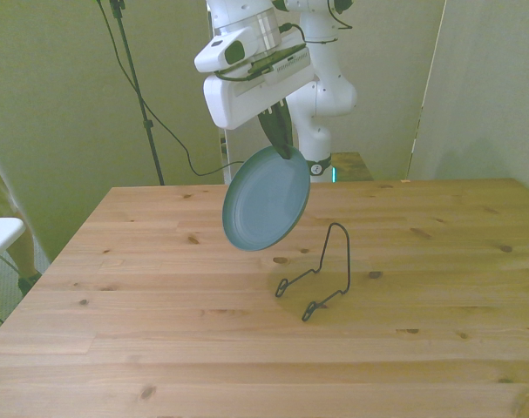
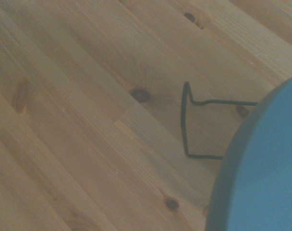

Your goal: Load the plate

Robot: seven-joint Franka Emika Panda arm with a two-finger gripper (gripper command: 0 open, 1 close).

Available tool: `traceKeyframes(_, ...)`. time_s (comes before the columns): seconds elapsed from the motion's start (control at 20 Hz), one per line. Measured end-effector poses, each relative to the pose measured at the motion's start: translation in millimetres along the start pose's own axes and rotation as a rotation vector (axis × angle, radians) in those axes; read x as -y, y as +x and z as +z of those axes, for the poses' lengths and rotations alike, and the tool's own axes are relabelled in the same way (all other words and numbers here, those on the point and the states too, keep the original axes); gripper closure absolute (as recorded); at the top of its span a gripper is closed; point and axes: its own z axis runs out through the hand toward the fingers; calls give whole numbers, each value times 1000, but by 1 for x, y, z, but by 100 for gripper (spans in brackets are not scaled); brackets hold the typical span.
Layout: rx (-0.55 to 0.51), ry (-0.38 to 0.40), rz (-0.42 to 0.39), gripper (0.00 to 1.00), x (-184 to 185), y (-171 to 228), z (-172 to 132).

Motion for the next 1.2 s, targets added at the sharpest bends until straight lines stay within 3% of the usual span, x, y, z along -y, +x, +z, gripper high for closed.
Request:
traceKeyframes(0.25,51,111,-46,100,6,10,7)
traceKeyframes(0.7,133,269,-103,100,-19,37,16)
traceKeyframes(1.2,195,333,-151,100,-15,71,47)
